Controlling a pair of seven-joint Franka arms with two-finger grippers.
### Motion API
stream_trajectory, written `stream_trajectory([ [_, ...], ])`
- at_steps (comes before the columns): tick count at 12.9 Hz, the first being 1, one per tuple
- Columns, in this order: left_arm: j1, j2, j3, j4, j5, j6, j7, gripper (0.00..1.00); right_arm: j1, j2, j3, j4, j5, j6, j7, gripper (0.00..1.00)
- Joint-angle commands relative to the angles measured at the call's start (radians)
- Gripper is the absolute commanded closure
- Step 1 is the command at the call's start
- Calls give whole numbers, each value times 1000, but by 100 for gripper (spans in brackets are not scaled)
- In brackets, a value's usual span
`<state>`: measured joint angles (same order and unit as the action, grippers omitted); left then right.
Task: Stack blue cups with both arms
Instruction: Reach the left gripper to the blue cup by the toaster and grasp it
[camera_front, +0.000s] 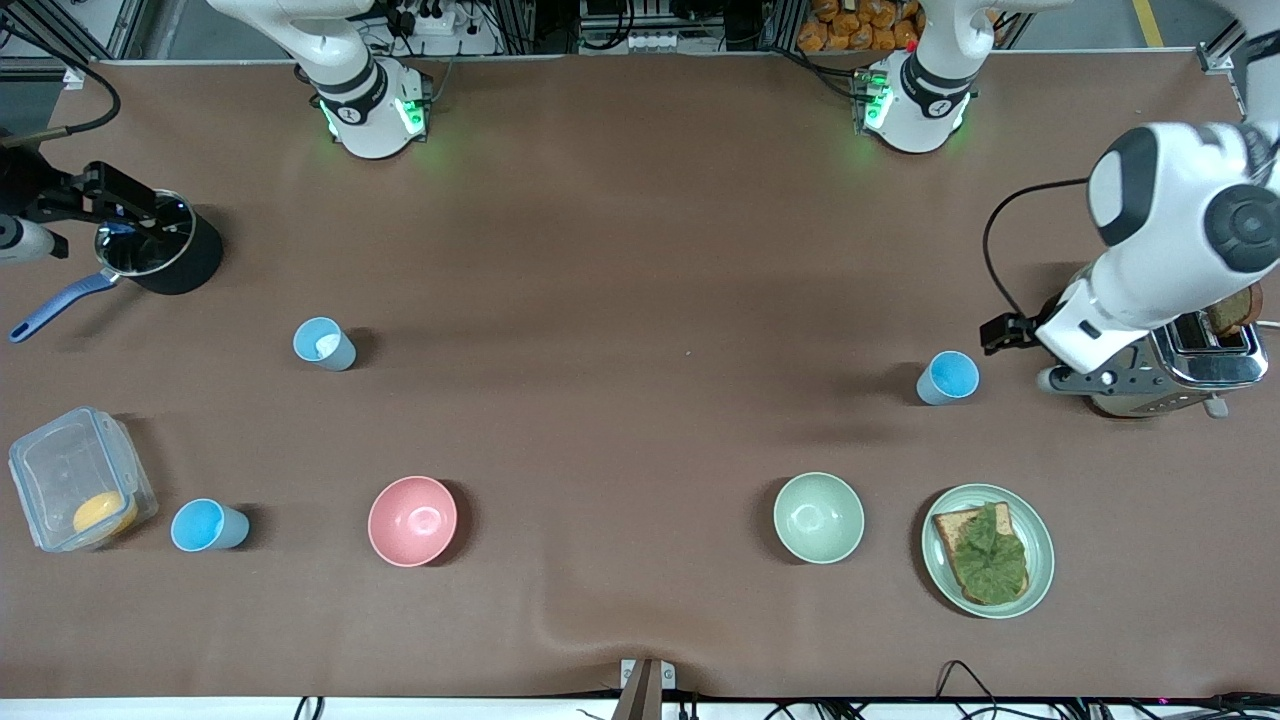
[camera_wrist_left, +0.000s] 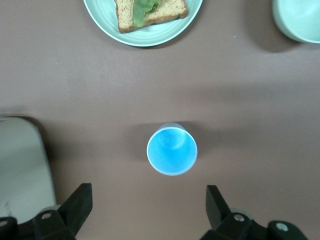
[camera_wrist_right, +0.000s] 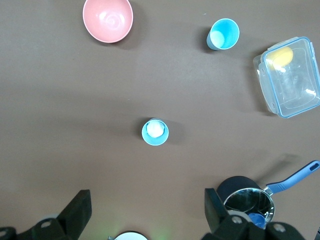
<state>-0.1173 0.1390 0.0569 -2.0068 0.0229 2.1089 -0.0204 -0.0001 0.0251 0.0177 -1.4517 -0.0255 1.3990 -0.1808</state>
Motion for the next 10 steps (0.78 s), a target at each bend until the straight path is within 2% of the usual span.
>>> stream_trajectory([
  [1, 5, 25, 0, -105, -9, 182, 0, 0, 8, 13, -1, 27, -7, -12, -2, 0],
  [6, 18, 138, 0, -107, -9, 279, -6, 0, 2, 13, -2, 25, -4, -14, -3, 0],
  [10, 18, 166, -2, -110, -9, 306, -9, 0, 0, 13, -2, 25, -4, -15, 7, 0],
])
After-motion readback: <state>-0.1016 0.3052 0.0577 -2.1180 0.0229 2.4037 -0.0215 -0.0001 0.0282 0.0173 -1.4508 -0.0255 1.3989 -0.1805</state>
